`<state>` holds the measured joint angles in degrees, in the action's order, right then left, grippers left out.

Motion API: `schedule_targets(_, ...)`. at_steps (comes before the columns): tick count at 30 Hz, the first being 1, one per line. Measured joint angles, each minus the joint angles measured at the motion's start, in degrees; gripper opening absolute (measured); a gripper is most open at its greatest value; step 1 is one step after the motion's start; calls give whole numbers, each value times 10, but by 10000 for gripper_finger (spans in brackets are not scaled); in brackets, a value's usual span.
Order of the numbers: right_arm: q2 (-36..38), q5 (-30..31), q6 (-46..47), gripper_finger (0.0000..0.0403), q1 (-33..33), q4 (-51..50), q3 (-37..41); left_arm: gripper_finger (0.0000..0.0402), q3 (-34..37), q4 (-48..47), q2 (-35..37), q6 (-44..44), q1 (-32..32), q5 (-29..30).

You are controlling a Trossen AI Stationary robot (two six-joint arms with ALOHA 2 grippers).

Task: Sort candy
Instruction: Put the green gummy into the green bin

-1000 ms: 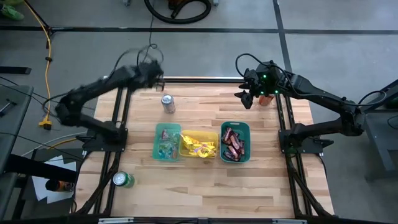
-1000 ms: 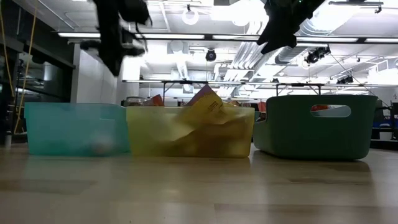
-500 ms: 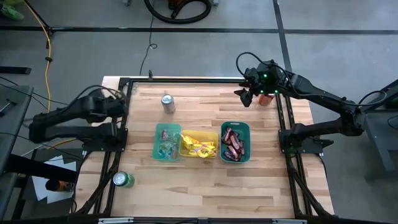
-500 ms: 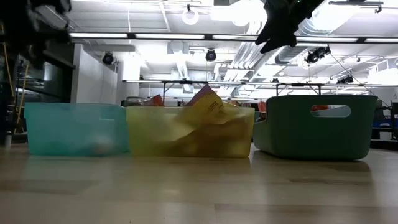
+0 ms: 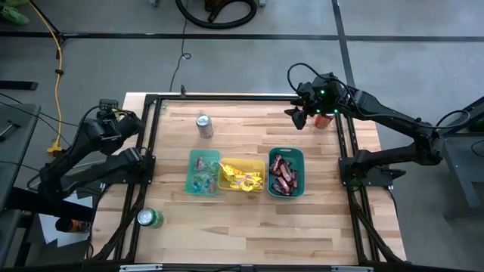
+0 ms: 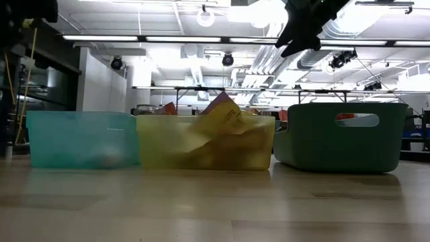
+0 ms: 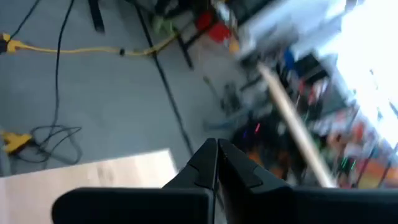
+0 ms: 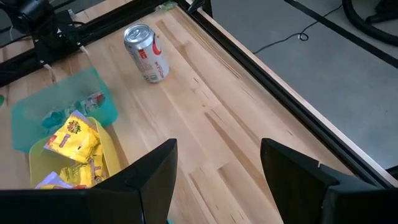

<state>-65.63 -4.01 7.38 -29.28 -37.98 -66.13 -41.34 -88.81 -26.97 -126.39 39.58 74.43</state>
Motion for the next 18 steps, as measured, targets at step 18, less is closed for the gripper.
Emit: schedule_targets(18,0,-33,-4,226,0,-15,0,0,-115,398,27,672,202,49)
